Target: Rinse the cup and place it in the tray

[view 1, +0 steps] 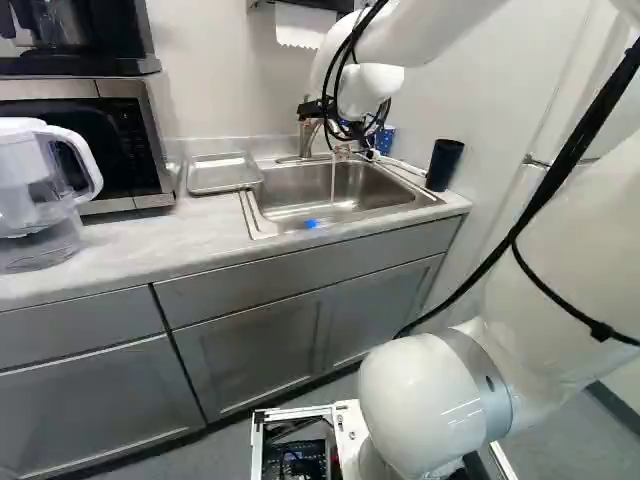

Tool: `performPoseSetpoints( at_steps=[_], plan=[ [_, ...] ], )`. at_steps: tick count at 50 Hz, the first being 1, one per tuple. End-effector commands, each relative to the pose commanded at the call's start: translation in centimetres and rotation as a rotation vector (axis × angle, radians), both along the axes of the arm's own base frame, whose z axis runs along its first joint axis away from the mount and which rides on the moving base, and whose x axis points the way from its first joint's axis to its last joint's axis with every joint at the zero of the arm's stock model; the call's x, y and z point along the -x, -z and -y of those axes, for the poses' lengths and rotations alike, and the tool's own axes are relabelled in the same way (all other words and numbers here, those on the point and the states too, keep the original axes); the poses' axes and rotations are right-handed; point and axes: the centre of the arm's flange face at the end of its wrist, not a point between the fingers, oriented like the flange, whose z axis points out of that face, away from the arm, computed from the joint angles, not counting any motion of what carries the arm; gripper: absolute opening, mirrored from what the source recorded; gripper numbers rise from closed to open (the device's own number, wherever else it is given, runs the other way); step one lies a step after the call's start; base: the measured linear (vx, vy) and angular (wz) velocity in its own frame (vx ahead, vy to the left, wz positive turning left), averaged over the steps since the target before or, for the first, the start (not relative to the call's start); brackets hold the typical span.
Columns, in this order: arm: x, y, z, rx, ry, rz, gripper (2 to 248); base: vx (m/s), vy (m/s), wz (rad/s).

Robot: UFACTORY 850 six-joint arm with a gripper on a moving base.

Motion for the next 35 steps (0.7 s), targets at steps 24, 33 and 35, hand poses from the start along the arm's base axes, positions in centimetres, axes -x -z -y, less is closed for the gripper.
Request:
performPoseSetpoints(
  at_steps=[24,33,35],
  plan=[
    [1.3,1.8,-0.5,0.034,-0.088,-0.238,247,0.0,0.0,0.0],
    [1.6,2.0,-0.5,0.029,-0.095,-0.274,247,0.0,0.0,0.0],
    [1.6,2.0,-0.5,0.024,-0.093,-0.275,247,0.0,0.0,0.0]
  ],
)
